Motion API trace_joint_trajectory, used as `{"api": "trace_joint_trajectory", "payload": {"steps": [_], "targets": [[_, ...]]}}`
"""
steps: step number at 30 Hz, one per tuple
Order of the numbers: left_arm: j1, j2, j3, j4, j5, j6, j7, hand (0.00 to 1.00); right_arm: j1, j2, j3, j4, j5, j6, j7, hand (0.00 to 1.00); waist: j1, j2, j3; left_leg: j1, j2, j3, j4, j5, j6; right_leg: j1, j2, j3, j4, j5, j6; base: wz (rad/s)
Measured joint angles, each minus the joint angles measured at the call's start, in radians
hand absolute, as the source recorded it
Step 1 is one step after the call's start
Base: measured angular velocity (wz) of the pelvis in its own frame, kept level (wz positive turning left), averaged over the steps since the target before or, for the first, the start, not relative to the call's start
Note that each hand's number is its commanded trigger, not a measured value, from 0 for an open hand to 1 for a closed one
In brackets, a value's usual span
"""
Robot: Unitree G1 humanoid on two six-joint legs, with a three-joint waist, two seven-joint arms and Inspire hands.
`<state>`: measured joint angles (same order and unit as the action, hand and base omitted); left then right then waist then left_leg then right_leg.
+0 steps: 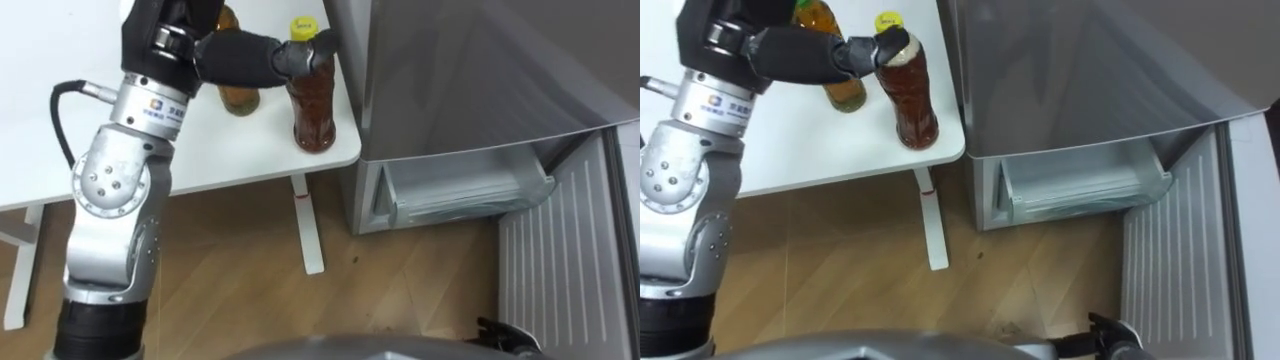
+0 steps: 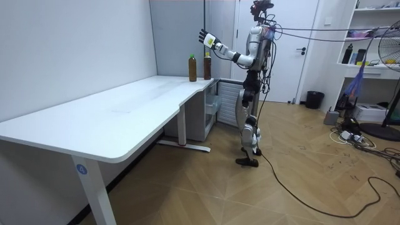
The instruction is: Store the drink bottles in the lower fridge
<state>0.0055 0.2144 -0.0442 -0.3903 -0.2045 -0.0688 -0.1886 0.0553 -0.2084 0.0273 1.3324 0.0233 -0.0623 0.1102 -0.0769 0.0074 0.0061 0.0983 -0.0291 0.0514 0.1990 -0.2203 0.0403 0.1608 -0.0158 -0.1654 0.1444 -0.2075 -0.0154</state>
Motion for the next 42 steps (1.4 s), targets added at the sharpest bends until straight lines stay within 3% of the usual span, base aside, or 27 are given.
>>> {"api": "trace_joint_trajectory", "payload": {"steps": [9, 13, 21, 27, 42], "targets": [[0.003, 0.000, -0.019, 0.057, 0.001, 0.038, -0.023, 0.00, 0.000, 0.000, 0.000, -0.013, -0.061, 0.029, 0.000, 0.00, -0.001, 0.004, 0.0026, -0.007, 0.001, -0.006, -0.002, 0.000, 0.000, -0.010, 0.001, 0.000, 0.007, 0.000, 0.000, 0.00], [0.004, 0.000, -0.021, 0.076, 0.000, 0.045, -0.040, 0.00, 0.002, -0.005, 0.002, -0.027, -0.087, 0.033, 0.002, 0.00, -0.001, 0.007, -0.0005, -0.013, 0.001, -0.003, 0.000, 0.000, 0.000, -0.018, 0.000, 0.000, 0.007, 0.000, 0.000, 0.00], [0.006, 0.000, -0.038, 0.076, -0.001, 0.045, -0.043, 0.00, 0.013, -0.004, 0.002, -0.025, -0.169, 0.037, -0.006, 0.00, -0.004, 0.001, -0.0008, -0.012, 0.001, -0.005, 0.000, 0.001, 0.001, -0.013, -0.002, 0.001, 0.008, 0.000, 0.000, 0.00], [0.010, 0.000, -0.038, 0.086, -0.022, 0.048, -0.042, 0.00, 0.028, -0.001, 0.011, -0.027, -0.232, 0.071, -0.024, 0.00, -0.004, -0.003, 0.0016, 0.000, 0.001, 0.003, 0.000, 0.001, 0.001, -0.004, -0.002, 0.002, 0.008, 0.000, 0.000, -0.01], [0.010, 0.000, -0.038, 0.227, -0.079, 0.045, -0.059, 0.00, 0.023, 0.001, 0.030, -0.057, -0.267, 0.085, -0.021, 0.00, 0.001, 0.001, -0.0009, -0.006, 0.002, 0.016, 0.002, 0.002, 0.003, -0.025, 0.000, 0.026, 0.024, 0.000, 0.000, -0.03]]}}
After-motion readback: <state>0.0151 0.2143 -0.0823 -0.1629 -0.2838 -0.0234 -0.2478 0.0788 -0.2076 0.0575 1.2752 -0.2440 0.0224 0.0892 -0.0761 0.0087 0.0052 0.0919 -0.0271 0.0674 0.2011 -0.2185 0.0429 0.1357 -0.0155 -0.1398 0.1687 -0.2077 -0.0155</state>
